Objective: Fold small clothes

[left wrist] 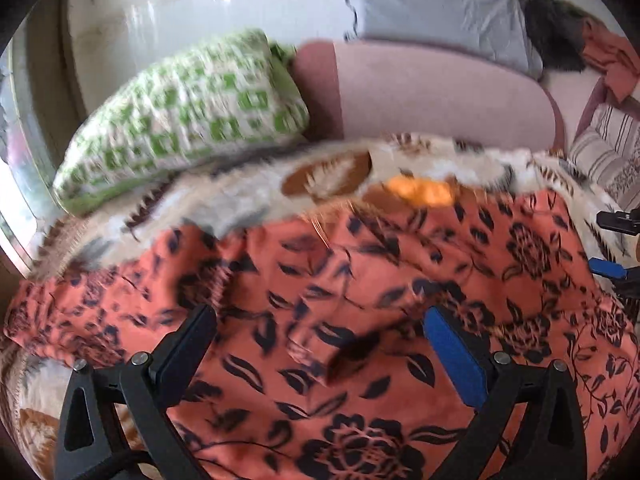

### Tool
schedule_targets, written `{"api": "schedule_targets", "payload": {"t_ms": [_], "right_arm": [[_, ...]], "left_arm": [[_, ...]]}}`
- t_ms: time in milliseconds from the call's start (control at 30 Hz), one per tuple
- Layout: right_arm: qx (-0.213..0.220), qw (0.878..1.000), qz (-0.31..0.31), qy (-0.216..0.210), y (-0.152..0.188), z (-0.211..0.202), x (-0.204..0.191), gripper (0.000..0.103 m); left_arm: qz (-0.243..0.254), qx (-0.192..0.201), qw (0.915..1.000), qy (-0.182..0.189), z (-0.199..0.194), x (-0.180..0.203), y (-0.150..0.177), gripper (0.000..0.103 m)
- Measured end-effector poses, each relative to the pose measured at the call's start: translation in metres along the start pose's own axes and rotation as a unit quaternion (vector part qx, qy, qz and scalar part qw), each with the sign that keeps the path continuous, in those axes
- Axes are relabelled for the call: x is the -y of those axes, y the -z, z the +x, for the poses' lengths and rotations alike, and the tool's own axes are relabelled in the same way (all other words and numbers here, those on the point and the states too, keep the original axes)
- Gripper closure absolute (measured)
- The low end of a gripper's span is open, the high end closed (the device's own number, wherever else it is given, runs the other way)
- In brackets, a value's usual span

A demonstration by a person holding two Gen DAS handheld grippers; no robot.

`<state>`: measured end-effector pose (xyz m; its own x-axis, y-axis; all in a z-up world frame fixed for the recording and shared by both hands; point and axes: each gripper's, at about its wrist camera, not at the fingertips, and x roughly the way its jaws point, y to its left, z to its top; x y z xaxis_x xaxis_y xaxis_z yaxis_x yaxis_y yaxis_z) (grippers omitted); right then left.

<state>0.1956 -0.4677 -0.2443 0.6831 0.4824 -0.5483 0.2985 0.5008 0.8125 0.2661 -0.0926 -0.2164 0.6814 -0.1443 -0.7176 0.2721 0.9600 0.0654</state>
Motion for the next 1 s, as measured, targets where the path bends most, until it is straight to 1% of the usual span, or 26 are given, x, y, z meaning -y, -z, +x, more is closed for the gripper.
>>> {"api": "schedule_targets", "payload": {"t_ms": [33, 100, 133, 167, 200, 233, 267, 300, 367, 433, 500, 600, 667, 700, 767, 800, 833, 867, 900, 933, 967, 1000], "right_arm": [[-0.010, 1.000, 0.008, -0.011, 0.001, 0.003, 0.004, 0.033], [-0.027, 0.999, 0.026, -0.023, 0.002, 0.012, 0.014, 0.033], [-0.036, 0.998, 0.036, -0.022, 0.002, 0.018, 0.017, 0.033], [-0.045, 0.998, 0.049, -0.010, 0.001, 0.024, 0.021, 0.033], [-0.055, 0.997, 0.059, 0.005, 0.000, 0.030, 0.025, 0.033], [-0.059, 0.996, 0.060, 0.009, -0.001, 0.033, 0.026, 0.033], [-0.059, 0.997, 0.055, 0.011, -0.002, 0.034, 0.024, 0.033], [-0.059, 0.997, 0.045, 0.017, -0.003, 0.034, 0.021, 0.033], [-0.057, 0.998, 0.035, 0.022, -0.004, 0.035, 0.017, 0.033], [-0.059, 0.997, 0.034, 0.020, -0.003, 0.034, 0.017, 0.033], [-0.064, 0.997, 0.033, 0.018, -0.003, 0.034, 0.018, 0.033], [-0.065, 0.997, 0.043, 0.013, -0.002, 0.026, 0.025, 0.033], [-0.065, 0.997, 0.046, 0.011, -0.001, 0.024, 0.026, 0.033], [-0.064, 0.997, 0.047, 0.011, 0.000, 0.022, 0.028, 0.033], [-0.067, 0.997, 0.050, 0.007, 0.000, 0.019, 0.031, 0.033], [-0.067, 0.996, 0.056, 0.002, 0.001, 0.018, 0.033, 0.033], [-0.067, 0.996, 0.061, -0.001, 0.001, 0.016, 0.035, 0.033], [-0.066, 0.996, 0.067, -0.005, 0.001, 0.015, 0.037, 0.033], [-0.066, 0.995, 0.072, -0.007, 0.001, 0.014, 0.038, 0.033], [-0.066, 0.995, 0.073, -0.007, 0.001, 0.014, 0.038, 0.033], [-0.067, 0.995, 0.072, -0.005, 0.001, 0.014, 0.038, 0.033], [-0.068, 0.995, 0.069, -0.003, 0.001, 0.014, 0.037, 0.033]], "left_arm": [[-0.005, -0.011, 0.9999, 0.000, 0.005, -0.001, 0.001, 0.000], [-0.016, -0.026, 0.9995, -0.012, 0.015, -0.006, 0.003, 0.001], [-0.021, -0.028, 0.9993, -0.013, 0.018, -0.008, 0.004, 0.007], [-0.031, -0.031, 0.9990, -0.011, 0.022, -0.013, 0.004, 0.013], [-0.046, -0.038, 0.9982, 0.001, 0.027, -0.018, 0.005, 0.034], [-0.063, -0.051, 0.9965, 0.020, 0.035, -0.025, 0.007, 0.066], [-0.080, -0.060, 0.9942, 0.038, 0.040, -0.029, 0.009, 0.076], [-0.096, -0.061, 0.9927, 0.041, 0.042, -0.034, 0.011, 0.077], [-0.118, -0.039, 0.9914, 0.039, 0.034, -0.042, 0.012, 0.082], [-0.137, -0.024, 0.9892, 0.047, 0.022, -0.048, 0.013, 0.082], [-0.165, -0.014, 0.9842, 0.063, 0.009, -0.056, 0.015, 0.082], [-0.206, -0.007, 0.9760, 0.071, -0.006, -0.074, 0.013, 0.082], [-0.241, -0.006, 0.9663, 0.089, -0.013, -0.089, 0.009, 0.082], [-0.267, -0.006, 0.9576, 0.109, -0.019, -0.098, 0.007, 0.082], [-0.287, -0.004, 0.9507, 0.117, -0.025, -0.106, 0.003, 0.082], [-0.289, -0.003, 0.9513, 0.106, -0.030, -0.107, 0.001, 0.075], [-0.283, -0.006, 0.9546, 0.093, -0.034, -0.105, 0.001, 0.053], [-0.269, -0.013, 0.9602, 0.075, -0.037, -0.101, 0.001, 0.041], [-0.256, -0.015, 0.9646, 0.061, -0.039, -0.097, 0.002, 0.024], [-0.238, -0.014, 0.9702, 0.043, -0.041, -0.090, 0.004, 0.020], [-0.217, -0.011, 0.9756, 0.032, -0.043, -0.083, 0.007, 0.020], [-0.177, -0.017, 0.9838, 0.025, -0.040, -0.069, 0.009, 0.020]]}}
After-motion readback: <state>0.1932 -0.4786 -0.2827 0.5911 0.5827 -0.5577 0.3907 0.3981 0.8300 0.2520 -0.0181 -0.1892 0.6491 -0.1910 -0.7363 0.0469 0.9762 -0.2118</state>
